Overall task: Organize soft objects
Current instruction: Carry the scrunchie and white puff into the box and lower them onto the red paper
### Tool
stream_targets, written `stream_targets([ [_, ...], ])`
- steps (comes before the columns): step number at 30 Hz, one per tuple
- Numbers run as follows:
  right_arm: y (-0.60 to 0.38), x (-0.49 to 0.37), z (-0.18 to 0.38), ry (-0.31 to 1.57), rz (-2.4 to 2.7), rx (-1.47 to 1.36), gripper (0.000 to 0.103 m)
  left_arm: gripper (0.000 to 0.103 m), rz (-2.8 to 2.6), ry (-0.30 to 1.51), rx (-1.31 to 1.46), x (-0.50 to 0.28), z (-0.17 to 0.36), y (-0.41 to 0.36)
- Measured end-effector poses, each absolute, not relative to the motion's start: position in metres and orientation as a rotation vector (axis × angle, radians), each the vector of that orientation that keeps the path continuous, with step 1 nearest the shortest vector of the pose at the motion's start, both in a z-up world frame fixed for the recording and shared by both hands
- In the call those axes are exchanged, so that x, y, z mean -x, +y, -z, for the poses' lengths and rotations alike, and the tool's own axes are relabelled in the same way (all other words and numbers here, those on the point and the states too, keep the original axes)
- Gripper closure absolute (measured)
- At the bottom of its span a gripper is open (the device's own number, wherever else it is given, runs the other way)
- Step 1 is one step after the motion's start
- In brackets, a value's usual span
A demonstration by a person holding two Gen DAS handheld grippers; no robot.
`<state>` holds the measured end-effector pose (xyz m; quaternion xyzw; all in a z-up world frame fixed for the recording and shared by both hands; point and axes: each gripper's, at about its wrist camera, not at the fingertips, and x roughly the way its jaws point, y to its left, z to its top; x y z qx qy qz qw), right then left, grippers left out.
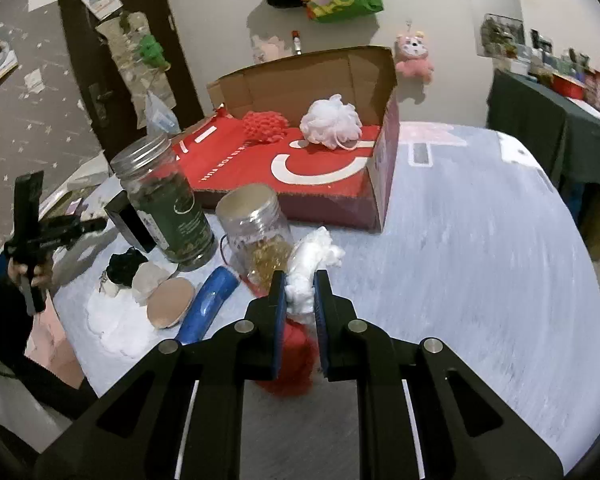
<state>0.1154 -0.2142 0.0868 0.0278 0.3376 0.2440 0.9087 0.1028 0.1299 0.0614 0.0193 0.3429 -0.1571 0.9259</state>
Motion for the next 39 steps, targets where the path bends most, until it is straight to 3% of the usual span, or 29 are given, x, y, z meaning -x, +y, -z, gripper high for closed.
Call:
stream_targets([
  [21, -0.156, -0.236, -0.139, 0.771, -0.526, 0.092, 0.090, 0.073, 0.416, 0.774, -0.156, -0.214, -0.114, 0.070],
  [39, -0.123, -0.357, -0.089, 1.104, -0.260, 0.182, 0.090, 0.072, 0.244, 1.033, -0.265, -0.333, -0.073, 0.029],
])
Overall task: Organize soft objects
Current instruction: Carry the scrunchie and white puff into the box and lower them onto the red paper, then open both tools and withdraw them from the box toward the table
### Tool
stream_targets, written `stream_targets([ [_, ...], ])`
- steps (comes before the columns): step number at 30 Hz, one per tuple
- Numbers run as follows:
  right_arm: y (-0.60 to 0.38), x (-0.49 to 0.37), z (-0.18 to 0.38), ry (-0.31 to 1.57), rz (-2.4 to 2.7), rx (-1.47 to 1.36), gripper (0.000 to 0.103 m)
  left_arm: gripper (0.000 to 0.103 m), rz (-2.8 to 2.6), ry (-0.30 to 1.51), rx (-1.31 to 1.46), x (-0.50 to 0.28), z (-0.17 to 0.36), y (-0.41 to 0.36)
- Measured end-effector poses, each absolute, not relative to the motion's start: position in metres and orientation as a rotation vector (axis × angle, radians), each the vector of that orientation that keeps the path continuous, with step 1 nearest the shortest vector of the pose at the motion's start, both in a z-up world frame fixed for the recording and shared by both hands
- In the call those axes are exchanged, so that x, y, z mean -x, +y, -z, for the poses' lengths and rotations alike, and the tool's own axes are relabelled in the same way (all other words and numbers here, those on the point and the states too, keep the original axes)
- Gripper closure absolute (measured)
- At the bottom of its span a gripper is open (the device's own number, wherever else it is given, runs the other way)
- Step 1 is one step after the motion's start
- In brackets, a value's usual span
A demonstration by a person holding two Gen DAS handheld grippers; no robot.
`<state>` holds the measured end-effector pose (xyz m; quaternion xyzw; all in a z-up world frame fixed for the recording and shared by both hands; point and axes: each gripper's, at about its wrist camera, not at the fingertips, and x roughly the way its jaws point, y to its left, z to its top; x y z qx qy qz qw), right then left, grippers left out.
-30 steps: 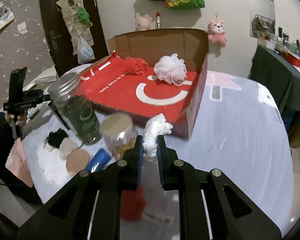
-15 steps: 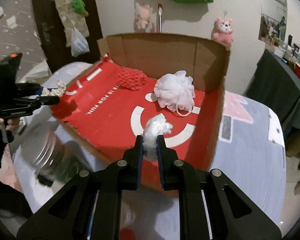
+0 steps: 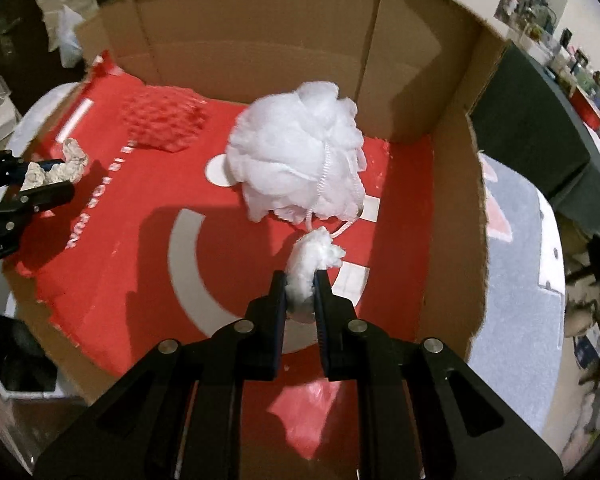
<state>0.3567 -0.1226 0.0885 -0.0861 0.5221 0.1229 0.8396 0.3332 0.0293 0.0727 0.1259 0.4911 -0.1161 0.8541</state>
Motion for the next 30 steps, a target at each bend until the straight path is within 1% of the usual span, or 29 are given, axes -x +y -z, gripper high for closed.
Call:
stream_targets([
  [7, -0.129, -0.363, -0.079, 1.118, -0.235, 0.190, 0.090, 0.072, 0.193, 1.083, -0.260, -0.349, -0.056, 0.036],
  [13, -0.128, -0.360, -0.077, 1.123, -0.228, 0.228, 0.087, 0.068, 0.185, 1.080, -0.284, -0.349, -0.053, 0.031],
  [22, -0.115, -0.360, -0.073, 1.123, -0.213, 0.271, 0.085, 0.068, 0.184, 1.080, -0.282, -0.350, -0.053, 0.032],
  [26, -0.108, -0.358, -0.074, 1.124, -0.208, 0.275, 0.084, 0.064, 0.183, 1.071, -0.282, -0.351, -0.053, 0.033],
  [30, -0.106, -0.356, -0.071, 1.124, -0.207, 0.288, 0.079, 0.060, 0.187, 1.056, -0.278, -0.345, -0.056, 0.030],
])
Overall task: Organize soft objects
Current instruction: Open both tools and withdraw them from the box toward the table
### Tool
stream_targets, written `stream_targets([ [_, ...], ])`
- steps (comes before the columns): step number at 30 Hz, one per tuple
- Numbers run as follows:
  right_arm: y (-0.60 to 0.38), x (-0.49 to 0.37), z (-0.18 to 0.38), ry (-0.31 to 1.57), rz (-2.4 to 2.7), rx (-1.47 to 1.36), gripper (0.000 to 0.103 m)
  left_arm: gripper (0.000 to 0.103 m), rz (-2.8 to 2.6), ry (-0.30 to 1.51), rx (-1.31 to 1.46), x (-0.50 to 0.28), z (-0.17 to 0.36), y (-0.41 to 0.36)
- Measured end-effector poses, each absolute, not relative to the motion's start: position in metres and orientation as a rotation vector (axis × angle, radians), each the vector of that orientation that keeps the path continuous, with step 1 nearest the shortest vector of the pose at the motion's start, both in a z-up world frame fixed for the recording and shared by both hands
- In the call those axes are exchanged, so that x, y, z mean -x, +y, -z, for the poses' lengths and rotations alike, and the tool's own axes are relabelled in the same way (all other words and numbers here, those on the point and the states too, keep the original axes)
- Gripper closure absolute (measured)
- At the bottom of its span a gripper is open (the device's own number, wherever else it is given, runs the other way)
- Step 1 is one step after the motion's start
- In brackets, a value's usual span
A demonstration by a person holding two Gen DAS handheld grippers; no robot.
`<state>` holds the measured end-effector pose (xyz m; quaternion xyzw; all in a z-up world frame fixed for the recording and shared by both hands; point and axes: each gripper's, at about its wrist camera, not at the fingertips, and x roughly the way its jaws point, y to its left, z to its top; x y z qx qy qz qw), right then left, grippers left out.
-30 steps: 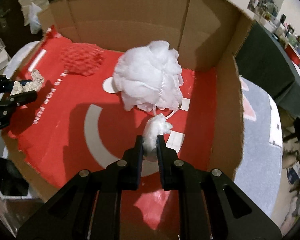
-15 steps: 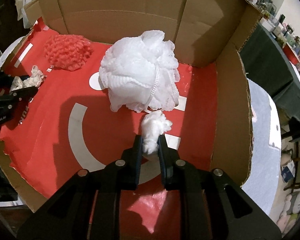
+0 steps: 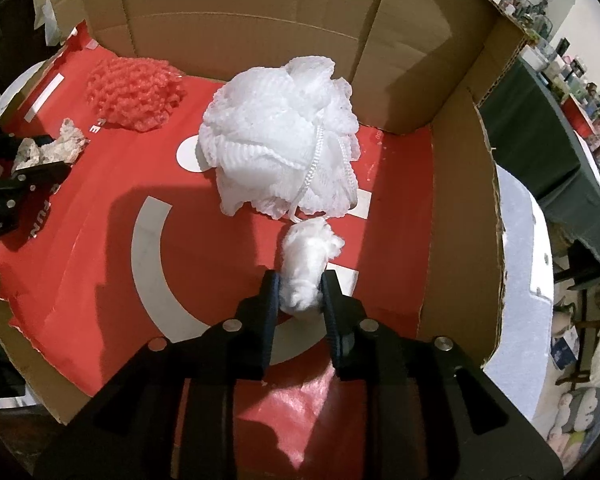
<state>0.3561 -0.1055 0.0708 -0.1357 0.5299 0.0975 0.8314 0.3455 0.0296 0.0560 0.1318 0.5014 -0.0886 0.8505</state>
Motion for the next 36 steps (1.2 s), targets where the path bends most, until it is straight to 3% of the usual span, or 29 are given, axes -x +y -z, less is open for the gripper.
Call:
stream_targets([
  [5, -0.102, -0.351, -0.071, 1.127, -0.216, 0.281, 0.071, 0.048, 0.199, 1.020, -0.251, -0.339, -0.066, 0.028],
  [7, -0.098, -0.347, -0.075, 1.121, -0.244, 0.268, 0.055, 0.036, 0.204, 0.998, -0.244, -0.334, -0.072, 0.027],
  [10, -0.090, -0.337, -0.082, 1.088, -0.237, 0.295, 0.046, 0.031, 0.213, 0.940, -0.237, -0.322, -0.085, 0.026],
  [15, -0.088, -0.317, -0.106, 1.031, -0.226, 0.289, 0.042, 0.022, 0.238, 0.871, -0.168, -0.294, -0.114, 0.026],
  [23, -0.104, -0.270, -0.164, 0.918, -0.234, 0.227, 0.028, 0.005, 0.269, 0.684, -0.105, -0.228, -0.166, 0.024],
  [36, -0.118, -0.131, -0.229, 0.595, -0.253, 0.174, 0.015, 0.000, 0.292, 0.422, -0.053, -0.103, -0.208, 0.018],
])
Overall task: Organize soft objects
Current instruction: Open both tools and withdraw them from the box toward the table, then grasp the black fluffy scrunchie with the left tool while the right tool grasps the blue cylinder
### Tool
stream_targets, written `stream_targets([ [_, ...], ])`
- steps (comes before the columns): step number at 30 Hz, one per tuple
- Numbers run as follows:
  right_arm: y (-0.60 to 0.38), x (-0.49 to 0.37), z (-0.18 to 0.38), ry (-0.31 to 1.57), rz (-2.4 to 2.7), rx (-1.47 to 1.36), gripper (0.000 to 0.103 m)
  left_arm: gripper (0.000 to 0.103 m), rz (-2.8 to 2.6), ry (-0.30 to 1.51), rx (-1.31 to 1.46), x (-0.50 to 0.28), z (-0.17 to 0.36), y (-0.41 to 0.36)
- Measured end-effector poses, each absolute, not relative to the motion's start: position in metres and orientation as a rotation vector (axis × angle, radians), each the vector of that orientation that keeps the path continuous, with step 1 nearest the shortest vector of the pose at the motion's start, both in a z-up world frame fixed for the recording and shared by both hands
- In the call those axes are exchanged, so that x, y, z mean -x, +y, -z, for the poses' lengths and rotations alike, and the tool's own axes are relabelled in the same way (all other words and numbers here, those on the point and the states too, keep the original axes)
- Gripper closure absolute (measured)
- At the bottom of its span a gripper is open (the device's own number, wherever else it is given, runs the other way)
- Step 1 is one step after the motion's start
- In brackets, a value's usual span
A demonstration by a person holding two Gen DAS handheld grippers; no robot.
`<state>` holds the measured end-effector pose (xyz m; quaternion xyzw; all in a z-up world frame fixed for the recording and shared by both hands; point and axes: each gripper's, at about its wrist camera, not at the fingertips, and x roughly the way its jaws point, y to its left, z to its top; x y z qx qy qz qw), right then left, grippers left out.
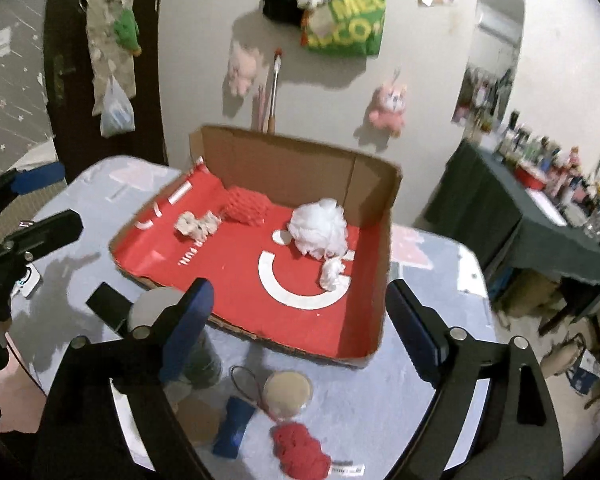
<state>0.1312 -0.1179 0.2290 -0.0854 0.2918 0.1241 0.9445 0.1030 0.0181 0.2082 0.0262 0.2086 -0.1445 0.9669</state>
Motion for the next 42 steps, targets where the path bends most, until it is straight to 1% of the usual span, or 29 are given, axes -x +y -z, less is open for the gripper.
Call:
stream_targets([
  [6, -0.116, -0.077, -0.228, 0.507, -0.262, 0.133, 0.014, 0.000, 0.286, 0.355, -0.064, -0.057, -0.200, 0.008],
  [12, -0.116, -0.043, -0.210, 0.458, -0.236, 0.104, 0.014, 0.000, 0.295, 0.368, -0.013, -0.030, -0.175, 0.009],
  [19, -0.120, -0.026, -0.171, 0.453, -0.195, 0.045, 0.014, 0.000, 0.265, 0.415, 0.011, -0.016, -0.133, 0.010],
  [29, -0.119, -0.034, -0.090, 0.552, -0.167, 0.012, 0.014, 0.000, 0.246, 0.570, 0.026, -0.031, -0.061, 0.010],
  [36, -0.117, -0.042, -0.072, 0.582, -0.172, 0.016, 0.014, 0.001, 0.235, 0.587, 0.001, -0.038, -0.050, 0.008],
  [39, -0.118, -0.047, -0.070, 0.590, -0.198, -0.005, 0.014, 0.005, 0.238, 0.596, -0.017, -0.042, -0.048, 0.006],
  [41, -0.118, -0.050, -0.068, 0.595, -0.219, -0.011, 0.016, 0.010, 0.249, 0.613, -0.030, -0.048, -0.046, 0.005],
  [42, -0.117, -0.051, -0.067, 0.596, -0.224, -0.008, 0.019, 0.011, 0.254, 0.621, -0.036, -0.051, -0.045, 0.005],
])
